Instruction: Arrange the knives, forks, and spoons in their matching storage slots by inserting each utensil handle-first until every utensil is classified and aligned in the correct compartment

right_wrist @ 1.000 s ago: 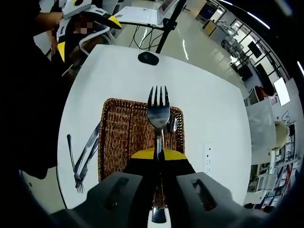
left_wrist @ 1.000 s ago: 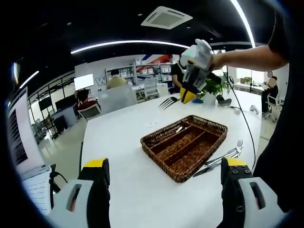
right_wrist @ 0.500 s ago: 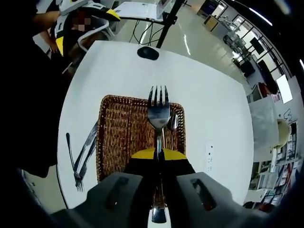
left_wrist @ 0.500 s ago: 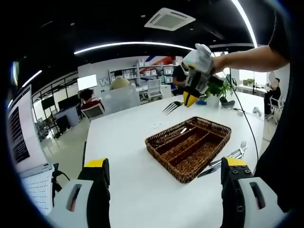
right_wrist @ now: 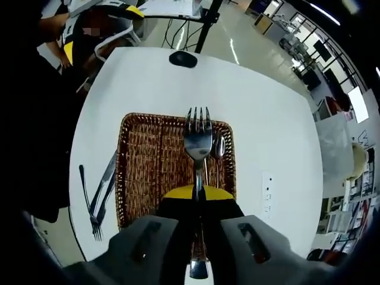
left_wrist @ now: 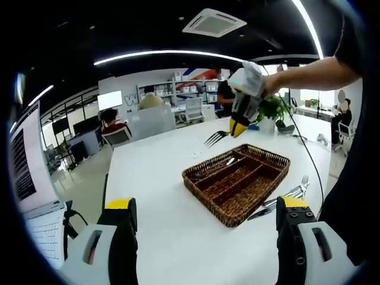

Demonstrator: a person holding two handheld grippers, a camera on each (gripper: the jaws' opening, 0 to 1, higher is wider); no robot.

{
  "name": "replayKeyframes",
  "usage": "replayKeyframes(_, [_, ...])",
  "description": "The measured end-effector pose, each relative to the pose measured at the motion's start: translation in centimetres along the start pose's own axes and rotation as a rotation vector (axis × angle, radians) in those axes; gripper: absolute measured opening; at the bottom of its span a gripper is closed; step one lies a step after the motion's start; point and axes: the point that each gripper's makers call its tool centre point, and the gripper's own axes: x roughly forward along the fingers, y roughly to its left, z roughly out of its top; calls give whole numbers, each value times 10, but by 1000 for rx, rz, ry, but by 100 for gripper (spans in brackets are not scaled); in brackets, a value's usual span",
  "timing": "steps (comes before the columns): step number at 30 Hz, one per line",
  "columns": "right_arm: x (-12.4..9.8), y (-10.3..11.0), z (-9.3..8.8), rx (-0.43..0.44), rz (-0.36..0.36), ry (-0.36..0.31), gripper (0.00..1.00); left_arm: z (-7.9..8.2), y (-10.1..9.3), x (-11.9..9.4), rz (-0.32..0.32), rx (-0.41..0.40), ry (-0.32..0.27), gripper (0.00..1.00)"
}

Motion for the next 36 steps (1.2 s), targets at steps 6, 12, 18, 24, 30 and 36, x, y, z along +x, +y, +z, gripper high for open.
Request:
replayKeyframes(6, [9, 1, -1, -1, 10, 4, 0, 1, 2, 3, -2, -3, 1, 99])
replayKeyframes(12, [18, -3, -3, -4, 12, 3, 0, 2, 7, 4, -2, -1, 3, 99])
replayKeyframes(18, [25, -3, -6, -10, 14, 7, 0, 2, 8, 5, 4, -5, 6, 99])
replayKeyframes(24, [36, -3, -11, -7, 24, 12, 0, 0, 9, 5, 9, -9, 14, 99])
replayKeyframes(30, [49, -1, -17, -2, 29, 13, 0, -5, 9, 4, 19, -17, 25, 99])
replayKeyframes(36, [60, 4, -17, 0, 34, 11, 0, -9, 10, 2, 28, -27, 32, 99])
